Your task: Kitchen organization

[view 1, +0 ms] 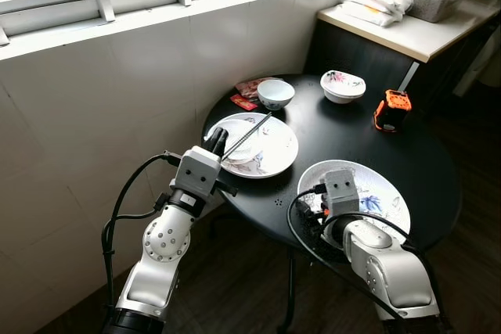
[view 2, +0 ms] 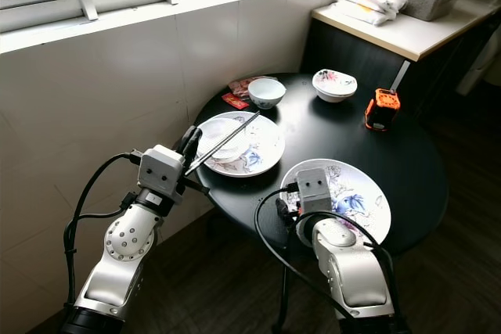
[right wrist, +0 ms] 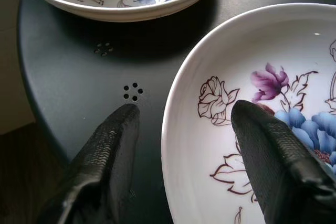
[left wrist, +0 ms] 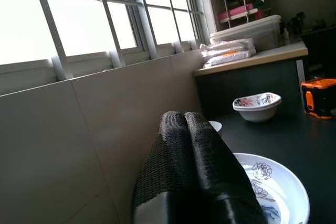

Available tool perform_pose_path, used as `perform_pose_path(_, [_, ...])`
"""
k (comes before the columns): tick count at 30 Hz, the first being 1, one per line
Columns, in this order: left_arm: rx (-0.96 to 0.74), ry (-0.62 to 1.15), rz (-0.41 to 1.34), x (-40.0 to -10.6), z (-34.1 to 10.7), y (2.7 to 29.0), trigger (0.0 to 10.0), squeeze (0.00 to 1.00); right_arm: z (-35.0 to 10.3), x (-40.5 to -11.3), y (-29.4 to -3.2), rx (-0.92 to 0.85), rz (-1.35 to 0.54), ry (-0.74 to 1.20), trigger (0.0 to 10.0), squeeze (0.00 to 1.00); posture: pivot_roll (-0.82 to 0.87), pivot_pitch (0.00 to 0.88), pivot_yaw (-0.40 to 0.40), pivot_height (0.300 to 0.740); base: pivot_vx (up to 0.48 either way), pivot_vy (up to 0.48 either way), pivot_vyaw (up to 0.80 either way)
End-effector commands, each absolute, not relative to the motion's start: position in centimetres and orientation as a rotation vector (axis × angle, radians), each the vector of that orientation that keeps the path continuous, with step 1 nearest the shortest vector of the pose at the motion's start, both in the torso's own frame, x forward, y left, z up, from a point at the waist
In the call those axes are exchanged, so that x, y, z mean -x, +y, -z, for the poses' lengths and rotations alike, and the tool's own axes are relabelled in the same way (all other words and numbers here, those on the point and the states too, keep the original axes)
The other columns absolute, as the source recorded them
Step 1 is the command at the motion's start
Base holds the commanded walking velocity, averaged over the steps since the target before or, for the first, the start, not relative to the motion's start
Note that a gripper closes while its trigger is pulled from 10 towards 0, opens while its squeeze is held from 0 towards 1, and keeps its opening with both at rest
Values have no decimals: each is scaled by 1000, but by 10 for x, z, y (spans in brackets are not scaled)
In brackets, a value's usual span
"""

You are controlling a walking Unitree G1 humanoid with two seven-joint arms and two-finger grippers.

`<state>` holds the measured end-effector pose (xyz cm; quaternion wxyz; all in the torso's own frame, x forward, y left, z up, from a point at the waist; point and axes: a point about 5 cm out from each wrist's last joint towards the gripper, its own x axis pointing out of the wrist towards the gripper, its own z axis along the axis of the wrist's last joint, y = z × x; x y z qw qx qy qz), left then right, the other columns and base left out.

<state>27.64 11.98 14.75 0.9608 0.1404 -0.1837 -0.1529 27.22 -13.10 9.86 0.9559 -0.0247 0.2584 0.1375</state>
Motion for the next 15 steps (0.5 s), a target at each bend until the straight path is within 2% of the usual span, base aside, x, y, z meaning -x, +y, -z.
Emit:
perform_pose_path(1, [-290, -370, 321, -277, -147, 116, 10000, 0, -96, -272, -131, 55, -299, 559, 10000, 0, -46, 0, -94, 740, 0, 0, 0])
perform_pose_path(15, [-293, -361, 320, -277, -146, 115, 10000, 0, -79, -267, -139, 212, -387, 711, 10000, 0, -48, 0, -98, 740, 0, 0, 0])
